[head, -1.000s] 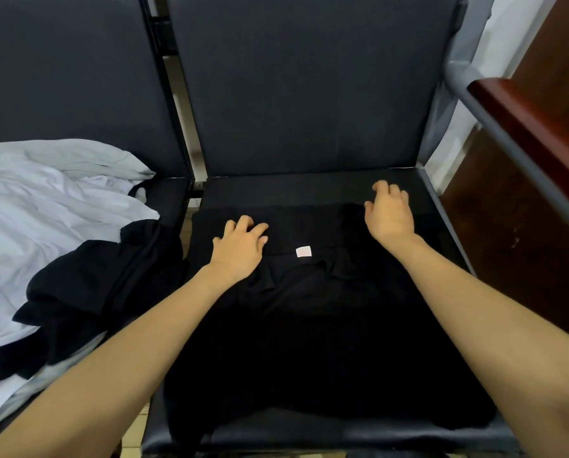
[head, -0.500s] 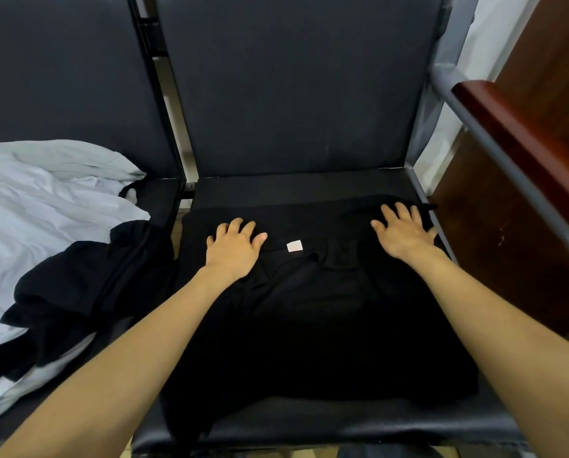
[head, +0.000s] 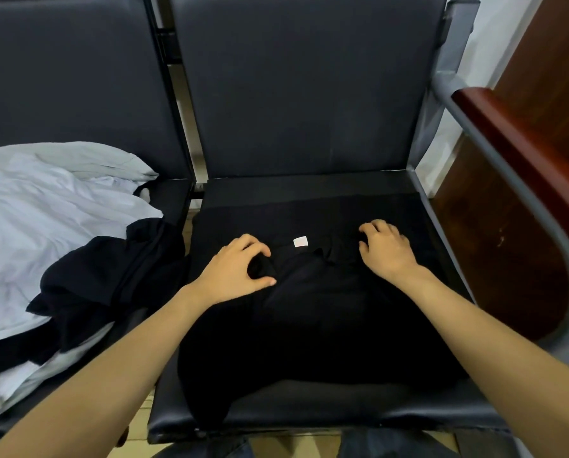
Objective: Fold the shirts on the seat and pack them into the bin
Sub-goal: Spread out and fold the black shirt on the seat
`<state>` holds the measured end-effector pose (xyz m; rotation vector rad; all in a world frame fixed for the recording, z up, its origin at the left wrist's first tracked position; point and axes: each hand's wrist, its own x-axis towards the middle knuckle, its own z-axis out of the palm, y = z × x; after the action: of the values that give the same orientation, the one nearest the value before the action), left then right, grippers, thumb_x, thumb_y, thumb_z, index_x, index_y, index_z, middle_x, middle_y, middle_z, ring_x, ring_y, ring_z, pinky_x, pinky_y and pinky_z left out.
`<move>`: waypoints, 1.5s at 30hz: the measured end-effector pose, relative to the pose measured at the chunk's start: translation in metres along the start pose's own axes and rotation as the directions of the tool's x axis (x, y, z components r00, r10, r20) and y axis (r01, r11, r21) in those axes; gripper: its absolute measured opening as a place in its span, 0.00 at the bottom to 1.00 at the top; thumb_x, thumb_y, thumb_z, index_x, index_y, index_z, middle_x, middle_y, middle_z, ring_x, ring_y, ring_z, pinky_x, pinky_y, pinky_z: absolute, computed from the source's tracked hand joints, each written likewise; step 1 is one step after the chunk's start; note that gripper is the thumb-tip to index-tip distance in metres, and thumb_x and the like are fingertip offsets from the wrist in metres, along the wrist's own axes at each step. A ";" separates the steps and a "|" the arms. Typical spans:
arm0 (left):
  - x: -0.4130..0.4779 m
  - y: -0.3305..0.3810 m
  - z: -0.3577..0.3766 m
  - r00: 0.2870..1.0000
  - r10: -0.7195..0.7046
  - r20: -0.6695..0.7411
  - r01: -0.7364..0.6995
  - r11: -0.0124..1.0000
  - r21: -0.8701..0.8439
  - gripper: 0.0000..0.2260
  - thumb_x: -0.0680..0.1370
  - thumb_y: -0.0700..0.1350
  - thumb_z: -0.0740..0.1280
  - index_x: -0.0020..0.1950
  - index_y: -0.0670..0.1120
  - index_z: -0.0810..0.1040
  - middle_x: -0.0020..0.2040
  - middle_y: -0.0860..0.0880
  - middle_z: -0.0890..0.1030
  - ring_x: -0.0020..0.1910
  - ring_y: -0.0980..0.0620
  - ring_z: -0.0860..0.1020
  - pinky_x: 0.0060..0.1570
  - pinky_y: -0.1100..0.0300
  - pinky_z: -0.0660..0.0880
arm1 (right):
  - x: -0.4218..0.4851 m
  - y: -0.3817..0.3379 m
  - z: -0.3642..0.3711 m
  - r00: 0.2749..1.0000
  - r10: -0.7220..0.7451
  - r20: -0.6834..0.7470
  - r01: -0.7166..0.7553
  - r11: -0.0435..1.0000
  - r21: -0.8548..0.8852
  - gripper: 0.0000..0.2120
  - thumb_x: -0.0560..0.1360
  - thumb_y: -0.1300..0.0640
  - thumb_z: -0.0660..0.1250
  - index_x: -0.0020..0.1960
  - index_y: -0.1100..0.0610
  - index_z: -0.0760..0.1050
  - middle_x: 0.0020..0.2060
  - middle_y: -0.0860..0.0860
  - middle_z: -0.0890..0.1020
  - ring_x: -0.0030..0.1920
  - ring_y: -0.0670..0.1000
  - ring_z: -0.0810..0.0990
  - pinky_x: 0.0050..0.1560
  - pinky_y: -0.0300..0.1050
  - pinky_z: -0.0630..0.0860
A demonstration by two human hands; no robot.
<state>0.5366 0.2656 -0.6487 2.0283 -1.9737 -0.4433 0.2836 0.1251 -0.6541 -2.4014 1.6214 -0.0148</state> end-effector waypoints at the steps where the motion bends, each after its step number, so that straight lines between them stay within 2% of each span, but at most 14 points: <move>1: -0.001 0.000 -0.001 1.000 -0.013 -0.013 0.013 1.000 -0.023 0.19 0.72 0.54 0.71 0.61 0.51 0.72 0.60 0.55 0.70 0.59 0.54 0.71 0.57 0.55 0.71 | -0.001 0.000 0.000 1.000 -0.008 0.003 0.008 1.000 0.014 0.19 0.80 0.55 0.58 0.71 0.55 0.66 0.69 0.54 0.66 0.71 0.58 0.63 0.68 0.57 0.64; 5: -0.002 0.000 -0.006 0.994 -0.027 -0.107 0.022 0.999 -0.046 0.09 0.76 0.47 0.67 0.55 0.49 0.73 0.57 0.56 0.71 0.53 0.55 0.73 0.46 0.57 0.73 | -0.011 0.005 -0.003 0.955 -0.230 -0.186 0.272 0.931 0.244 0.14 0.78 0.59 0.63 0.63 0.54 0.74 0.62 0.51 0.74 0.66 0.52 0.68 0.66 0.49 0.67; 7: -0.001 -0.002 -0.007 0.985 -0.047 -0.163 0.039 0.998 -0.048 0.07 0.77 0.47 0.65 0.55 0.48 0.74 0.54 0.56 0.72 0.52 0.56 0.72 0.43 0.59 0.71 | -0.015 0.006 -0.004 0.921 -0.367 -0.129 0.389 0.879 0.277 0.15 0.76 0.53 0.68 0.62 0.52 0.75 0.60 0.48 0.75 0.66 0.50 0.67 0.66 0.49 0.67; 10: 0.001 -0.003 -0.008 0.973 -0.143 -0.179 0.130 0.988 -0.081 0.10 0.78 0.46 0.64 0.59 0.49 0.73 0.50 0.55 0.73 0.48 0.55 0.74 0.42 0.60 0.69 | -0.016 0.006 -0.001 0.935 -0.355 0.002 0.350 0.920 0.175 0.18 0.75 0.50 0.69 0.64 0.51 0.73 0.62 0.47 0.73 0.67 0.48 0.67 0.63 0.48 0.70; 13: 0.002 -0.003 -0.007 0.961 -0.193 -0.197 0.176 0.980 -0.097 0.13 0.78 0.45 0.64 0.62 0.51 0.72 0.50 0.53 0.76 0.42 0.55 0.75 0.42 0.59 0.70 | -0.015 0.005 0.001 0.925 -0.361 -0.120 0.377 0.915 0.146 0.13 0.78 0.55 0.65 0.61 0.55 0.76 0.60 0.48 0.76 0.64 0.49 0.71 0.60 0.47 0.73; 15: 0.005 -0.004 -0.009 0.925 -0.236 -0.297 0.157 0.951 -0.265 0.12 0.79 0.43 0.64 0.62 0.48 0.73 0.51 0.51 0.78 0.44 0.55 0.77 0.46 0.60 0.72 | -0.014 0.002 -0.004 0.908 -0.373 -0.190 0.404 0.900 0.165 0.11 0.78 0.57 0.63 0.59 0.57 0.77 0.57 0.51 0.79 0.62 0.51 0.74 0.59 0.49 0.74; 18: 0.020 -0.004 -0.021 0.855 -0.296 -0.426 0.070 0.879 -0.471 0.10 0.80 0.39 0.61 0.62 0.42 0.71 0.52 0.49 0.77 0.51 0.55 0.75 0.49 0.74 0.67 | -0.002 -0.006 -0.024 0.907 -0.261 -0.331 0.364 0.880 0.305 0.10 0.79 0.59 0.61 0.58 0.59 0.75 0.53 0.56 0.80 0.55 0.56 0.78 0.54 0.51 0.75; 23: 0.062 -0.003 -0.040 0.818 -0.346 -0.460 0.087 0.864 -0.496 0.10 0.81 0.38 0.59 0.63 0.40 0.71 0.53 0.50 0.75 0.51 0.55 0.73 0.46 0.79 0.64 | 0.049 -0.020 -0.056 0.928 -0.146 -0.343 0.287 0.866 0.409 0.11 0.82 0.57 0.57 0.60 0.59 0.72 0.55 0.56 0.78 0.55 0.55 0.76 0.50 0.44 0.69; 29: 0.109 -0.031 -0.010 0.841 -0.469 -0.270 0.395 0.873 -0.287 0.13 0.80 0.42 0.63 0.63 0.41 0.70 0.59 0.42 0.77 0.60 0.44 0.74 0.56 0.53 0.70 | 0.096 -0.020 -0.020 0.998 -0.006 -0.064 0.025 0.955 0.296 0.17 0.80 0.57 0.62 0.67 0.57 0.68 0.63 0.58 0.75 0.62 0.59 0.74 0.56 0.50 0.71; 32: 0.114 -0.037 0.004 0.844 -0.459 -0.277 0.409 0.885 -0.221 0.15 0.80 0.44 0.63 0.64 0.40 0.70 0.61 0.40 0.75 0.62 0.41 0.72 0.58 0.51 0.69 | 0.097 -0.020 -0.003 0.992 0.078 -0.097 -0.040 0.938 0.344 0.20 0.80 0.56 0.62 0.70 0.58 0.65 0.64 0.58 0.73 0.64 0.59 0.72 0.56 0.50 0.71; 37: 0.108 -0.027 0.000 0.782 -0.501 -0.371 0.375 0.853 -0.362 0.17 0.81 0.45 0.60 0.67 0.38 0.67 0.64 0.39 0.71 0.63 0.42 0.71 0.60 0.54 0.68 | 0.093 -0.021 -0.004 0.977 0.181 -0.114 -0.092 0.836 0.541 0.22 0.80 0.57 0.62 0.72 0.58 0.61 0.62 0.58 0.75 0.62 0.57 0.73 0.52 0.42 0.68; 39: 0.091 -0.018 -0.001 0.794 -0.455 -0.403 0.344 0.883 -0.318 0.19 0.80 0.44 0.63 0.68 0.38 0.66 0.65 0.38 0.68 0.65 0.41 0.68 0.64 0.52 0.66 | 0.083 -0.021 -0.010 0.975 0.189 -0.114 -0.091 0.815 0.572 0.24 0.79 0.57 0.62 0.72 0.58 0.60 0.63 0.58 0.73 0.64 0.56 0.72 0.55 0.42 0.67; 43: 0.032 0.005 -0.001 0.880 -0.410 -0.242 0.372 0.909 -0.188 0.22 0.77 0.47 0.68 0.67 0.40 0.67 0.65 0.39 0.66 0.66 0.40 0.65 0.65 0.51 0.63 | 0.031 -0.011 -0.017 0.992 0.072 -0.105 -0.022 0.909 0.417 0.21 0.77 0.55 0.65 0.68 0.59 0.67 0.62 0.59 0.72 0.63 0.59 0.71 0.62 0.49 0.69; 45: -0.006 0.013 -0.002 0.866 -0.469 -0.174 0.438 0.879 -0.189 0.26 0.74 0.51 0.71 0.67 0.41 0.67 0.64 0.40 0.67 0.65 0.39 0.66 0.64 0.50 0.64 | -0.008 0.001 -0.018 0.995 0.068 -0.076 -0.038 0.940 0.340 0.20 0.77 0.53 0.66 0.66 0.59 0.69 0.60 0.59 0.73 0.63 0.60 0.71 0.61 0.51 0.70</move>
<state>0.5255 0.2713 -0.6417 2.3301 -1.2885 -0.4244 0.2771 0.1285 -0.6357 -2.1196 1.5708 -0.3639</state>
